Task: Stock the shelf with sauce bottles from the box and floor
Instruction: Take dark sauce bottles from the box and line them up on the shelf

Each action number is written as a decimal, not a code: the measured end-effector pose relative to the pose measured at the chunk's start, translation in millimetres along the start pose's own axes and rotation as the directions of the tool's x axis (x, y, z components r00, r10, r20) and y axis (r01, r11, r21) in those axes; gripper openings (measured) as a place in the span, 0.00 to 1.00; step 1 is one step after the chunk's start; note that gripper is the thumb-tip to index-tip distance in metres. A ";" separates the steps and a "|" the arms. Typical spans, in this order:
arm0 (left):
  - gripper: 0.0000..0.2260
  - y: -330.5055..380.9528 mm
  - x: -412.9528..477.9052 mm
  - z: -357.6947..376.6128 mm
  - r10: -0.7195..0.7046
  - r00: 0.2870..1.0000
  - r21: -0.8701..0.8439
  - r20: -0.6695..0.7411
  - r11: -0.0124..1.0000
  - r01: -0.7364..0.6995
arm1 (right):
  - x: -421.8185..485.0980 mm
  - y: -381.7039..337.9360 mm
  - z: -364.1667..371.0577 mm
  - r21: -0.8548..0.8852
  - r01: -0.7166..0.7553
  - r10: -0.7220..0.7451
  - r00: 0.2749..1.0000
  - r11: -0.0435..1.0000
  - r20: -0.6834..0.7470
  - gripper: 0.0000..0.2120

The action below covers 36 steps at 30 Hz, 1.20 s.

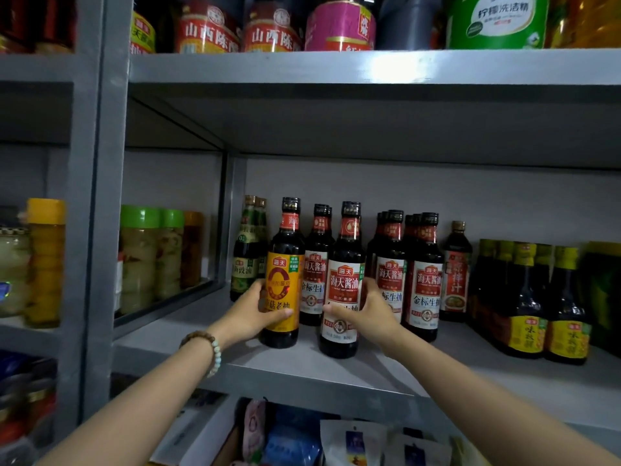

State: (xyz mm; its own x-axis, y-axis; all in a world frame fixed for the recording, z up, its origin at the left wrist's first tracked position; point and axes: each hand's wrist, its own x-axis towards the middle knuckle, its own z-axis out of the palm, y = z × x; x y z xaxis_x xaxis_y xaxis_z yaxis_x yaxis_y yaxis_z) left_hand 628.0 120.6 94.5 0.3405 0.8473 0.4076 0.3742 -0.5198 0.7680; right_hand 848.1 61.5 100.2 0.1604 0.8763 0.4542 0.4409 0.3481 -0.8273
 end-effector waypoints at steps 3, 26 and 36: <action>0.33 -10.6 7.0 -11.4 -0.020 1.000 -0.021 -0.001 1.000 0.020 | 7.5 2.3 8.8 -0.008 0.008 -0.008 1.000 1.000 -0.012 0.32; 0.36 -31.6 33.6 2.0 -0.005 1.000 -0.186 -0.006 0.983 0.003 | 37.9 18.0 53.0 0.111 -0.007 0.015 0.998 0.994 -0.066 0.34; 0.36 -31.8 34.2 3.6 -0.004 1.000 -0.179 0.011 0.984 0.006 | 39.7 16.3 56.4 0.087 0.007 0.000 0.997 0.996 -0.082 0.34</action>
State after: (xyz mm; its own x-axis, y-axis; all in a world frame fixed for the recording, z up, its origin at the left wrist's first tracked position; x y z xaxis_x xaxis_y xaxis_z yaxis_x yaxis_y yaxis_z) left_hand 630.9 165.8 82.3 0.3483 0.8483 0.3988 0.2158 -0.4866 0.8466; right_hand 811.9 120.7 86.1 0.2321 0.8463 0.4795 0.3639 0.3816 -0.8497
